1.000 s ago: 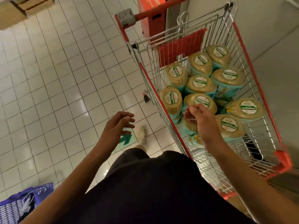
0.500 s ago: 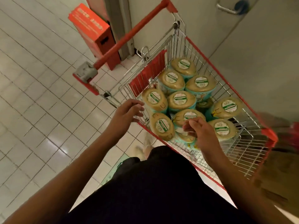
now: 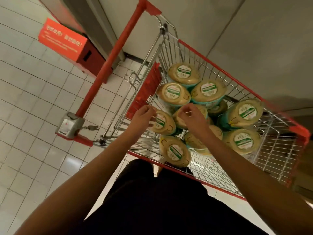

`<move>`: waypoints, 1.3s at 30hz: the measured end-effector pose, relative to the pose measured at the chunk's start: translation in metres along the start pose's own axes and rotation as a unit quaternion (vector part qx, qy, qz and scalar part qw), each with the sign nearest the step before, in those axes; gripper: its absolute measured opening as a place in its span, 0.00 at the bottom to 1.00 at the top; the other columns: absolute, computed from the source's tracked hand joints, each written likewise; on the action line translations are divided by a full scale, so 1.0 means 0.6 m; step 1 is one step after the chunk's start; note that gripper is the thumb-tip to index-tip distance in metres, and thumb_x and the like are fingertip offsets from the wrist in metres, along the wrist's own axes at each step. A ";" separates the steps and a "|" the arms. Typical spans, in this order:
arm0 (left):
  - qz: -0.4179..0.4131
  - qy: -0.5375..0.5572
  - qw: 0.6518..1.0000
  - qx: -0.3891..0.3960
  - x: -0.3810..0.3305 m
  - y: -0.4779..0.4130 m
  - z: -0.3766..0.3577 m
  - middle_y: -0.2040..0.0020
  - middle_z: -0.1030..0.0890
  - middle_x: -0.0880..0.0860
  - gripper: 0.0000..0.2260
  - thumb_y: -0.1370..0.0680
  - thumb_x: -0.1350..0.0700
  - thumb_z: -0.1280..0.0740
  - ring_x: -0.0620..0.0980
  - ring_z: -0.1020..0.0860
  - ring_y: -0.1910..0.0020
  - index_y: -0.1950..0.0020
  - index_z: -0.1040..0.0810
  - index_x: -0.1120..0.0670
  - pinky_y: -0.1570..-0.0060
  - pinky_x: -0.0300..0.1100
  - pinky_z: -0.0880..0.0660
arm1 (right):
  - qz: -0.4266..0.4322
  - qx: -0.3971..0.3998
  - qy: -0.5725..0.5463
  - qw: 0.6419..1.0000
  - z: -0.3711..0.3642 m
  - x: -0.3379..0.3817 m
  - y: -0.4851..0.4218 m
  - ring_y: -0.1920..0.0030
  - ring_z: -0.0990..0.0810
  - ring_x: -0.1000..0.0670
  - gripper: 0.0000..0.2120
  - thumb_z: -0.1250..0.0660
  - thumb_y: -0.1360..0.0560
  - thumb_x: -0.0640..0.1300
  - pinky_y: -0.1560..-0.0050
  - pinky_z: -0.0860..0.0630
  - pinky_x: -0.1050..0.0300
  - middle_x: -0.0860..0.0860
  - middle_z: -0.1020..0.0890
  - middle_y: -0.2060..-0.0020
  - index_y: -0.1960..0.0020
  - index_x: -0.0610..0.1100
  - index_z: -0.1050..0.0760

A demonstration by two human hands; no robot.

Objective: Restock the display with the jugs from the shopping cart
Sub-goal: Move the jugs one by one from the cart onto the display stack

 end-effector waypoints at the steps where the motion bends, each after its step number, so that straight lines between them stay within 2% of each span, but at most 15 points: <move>1: 0.009 -0.004 1.000 0.006 0.003 -0.025 -0.004 0.51 0.16 0.52 0.09 0.15 0.53 0.37 0.46 0.19 0.57 0.43 0.20 0.55 0.57 0.41 0.22 | 0.013 -0.002 0.046 0.999 -0.009 0.005 -0.032 0.49 0.21 0.59 0.11 0.26 0.21 0.51 0.51 0.27 0.58 0.53 0.19 0.46 0.44 0.50 0.25; 5: 0.059 -0.004 0.998 0.018 0.021 -0.114 -0.027 0.61 0.16 0.49 0.05 0.17 0.54 0.36 0.48 0.17 0.59 0.47 0.22 0.55 0.57 0.45 0.23 | 0.044 0.005 0.276 0.960 -0.045 0.017 -0.151 0.32 0.29 0.39 0.33 0.23 0.25 0.55 0.33 0.28 0.43 0.42 0.29 0.31 0.28 0.41 0.31; 9: 0.118 0.029 0.993 0.005 0.050 -0.179 -0.044 0.59 0.21 0.55 0.06 0.18 0.56 0.35 0.56 0.21 0.56 0.43 0.24 0.57 0.48 0.53 0.22 | 0.006 -0.007 0.409 0.913 -0.056 0.009 -0.220 0.27 0.35 0.36 0.49 0.22 0.30 0.63 0.28 0.32 0.37 0.43 0.35 0.25 0.20 0.44 0.41; 10: 0.134 0.044 0.990 0.004 0.052 -0.191 -0.046 0.60 0.24 0.54 0.07 0.18 0.57 0.36 0.55 0.24 0.58 0.43 0.25 0.57 0.50 0.53 0.23 | -0.007 -0.006 0.418 0.908 -0.058 0.003 -0.227 0.26 0.35 0.36 0.52 0.22 0.31 0.65 0.28 0.33 0.36 0.43 0.37 0.24 0.19 0.44 0.43; 13: 0.195 0.103 0.975 -0.017 0.055 -0.231 -0.051 0.63 0.31 0.53 0.08 0.17 0.55 0.38 0.51 0.31 0.66 0.55 0.29 0.53 0.63 0.45 0.32 | -0.025 -0.005 0.420 0.907 -0.068 -0.008 -0.237 0.27 0.35 0.35 0.58 0.20 0.35 0.66 0.29 0.31 0.34 0.43 0.40 0.23 0.18 0.46 0.47; 15: 0.227 0.159 0.960 -0.032 0.059 -0.255 -0.059 0.59 0.27 0.52 0.08 0.16 0.53 0.39 0.50 0.29 0.62 0.54 0.27 0.51 0.59 0.46 0.30 | -0.022 -0.012 0.422 0.906 -0.072 -0.010 -0.244 0.28 0.34 0.35 0.59 0.19 0.37 0.65 0.30 0.30 0.34 0.43 0.39 0.24 0.18 0.46 0.47; 19: 0.266 0.239 0.934 -0.017 0.068 -0.304 -0.087 0.46 0.21 0.57 0.13 0.14 0.51 0.42 0.54 0.23 0.50 0.35 0.23 0.54 0.55 0.43 0.20 | -0.007 -0.018 0.386 0.922 -0.073 -0.017 -0.256 0.28 0.33 0.36 0.59 0.17 0.38 0.62 0.30 0.29 0.37 0.42 0.39 0.25 0.19 0.43 0.45; 22: 0.290 0.239 0.926 -0.016 0.069 -0.329 -0.105 0.36 0.22 0.60 0.21 0.13 0.47 0.44 0.58 0.24 0.36 0.26 0.27 0.57 0.34 0.52 0.26 | -0.008 -0.033 0.341 0.939 -0.070 -0.029 -0.257 0.25 0.34 0.35 0.60 0.17 0.37 0.61 0.28 0.30 0.39 0.39 0.39 0.23 0.19 0.38 0.45; 24: 0.271 0.214 0.938 -0.045 0.068 -0.344 -0.110 0.37 0.21 0.61 0.21 0.14 0.45 0.41 0.62 0.24 0.33 0.31 0.25 0.58 0.33 0.55 0.26 | -0.024 -0.051 0.311 0.949 -0.066 -0.037 -0.257 0.25 0.33 0.36 0.61 0.16 0.38 0.61 0.27 0.30 0.39 0.38 0.36 0.24 0.19 0.36 0.45; 26: 0.290 0.301 0.907 -0.046 0.066 -0.347 -0.134 0.47 0.20 0.58 0.20 0.14 0.42 0.47 0.60 0.21 0.41 0.44 0.23 0.53 0.45 0.49 0.23 | -0.036 -0.052 0.309 0.949 -0.066 -0.042 -0.259 0.25 0.33 0.37 0.64 0.16 0.39 0.61 0.26 0.33 0.39 0.38 0.34 0.25 0.19 0.35 0.47; 27: 0.295 0.336 0.893 -0.055 0.073 -0.350 -0.142 0.47 0.19 0.57 0.21 0.13 0.41 0.49 0.59 0.21 0.42 0.44 0.22 0.52 0.46 0.48 0.24 | -0.036 -0.045 0.322 0.945 -0.068 -0.043 -0.260 0.25 0.33 0.37 0.65 0.16 0.39 0.62 0.25 0.34 0.40 0.39 0.34 0.25 0.18 0.35 0.48; 30: 0.262 0.295 0.916 -0.071 0.072 -0.351 -0.132 0.31 0.22 0.61 0.23 0.14 0.44 0.45 0.61 0.25 0.31 0.25 0.27 0.56 0.31 0.52 0.28 | -0.026 -0.036 0.334 0.942 -0.068 -0.047 -0.265 0.26 0.32 0.36 0.64 0.16 0.40 0.62 0.26 0.34 0.40 0.38 0.33 0.26 0.19 0.35 0.47; 35: 0.266 0.361 0.888 -0.097 0.073 -0.344 -0.130 0.34 0.19 0.60 0.28 0.14 0.42 0.55 0.60 0.23 0.32 0.30 0.22 0.53 0.27 0.57 0.29 | 0.011 -0.072 0.285 0.956 -0.060 -0.035 -0.255 0.32 0.28 0.33 0.57 0.16 0.40 0.59 0.32 0.29 0.37 0.37 0.27 0.32 0.24 0.33 0.38; 37: 0.252 0.369 0.890 -0.088 0.073 -0.338 -0.128 0.42 0.16 0.58 0.26 0.14 0.42 0.54 0.59 0.20 0.39 0.40 0.18 0.51 0.32 0.55 0.25 | 0.030 -0.087 0.286 0.954 -0.054 -0.019 -0.244 0.33 0.26 0.34 0.55 0.17 0.40 0.61 0.36 0.26 0.36 0.38 0.26 0.33 0.25 0.34 0.36; 39: 0.261 0.373 0.888 -0.070 0.077 -0.329 -0.124 0.49 0.16 0.57 0.24 0.14 0.42 0.52 0.56 0.19 0.48 0.46 0.18 0.50 0.45 0.51 0.20 | 0.048 -0.102 0.273 0.955 -0.046 0.004 -0.227 0.32 0.27 0.35 0.55 0.18 0.40 0.63 0.37 0.25 0.36 0.39 0.26 0.33 0.25 0.35 0.35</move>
Point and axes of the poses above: each hand's wrist, its own y-axis away from the middle knuckle, its own z-axis out of the back of the hand, x = y × z, the point moved 7 cm from there along -y, towards the middle knuckle
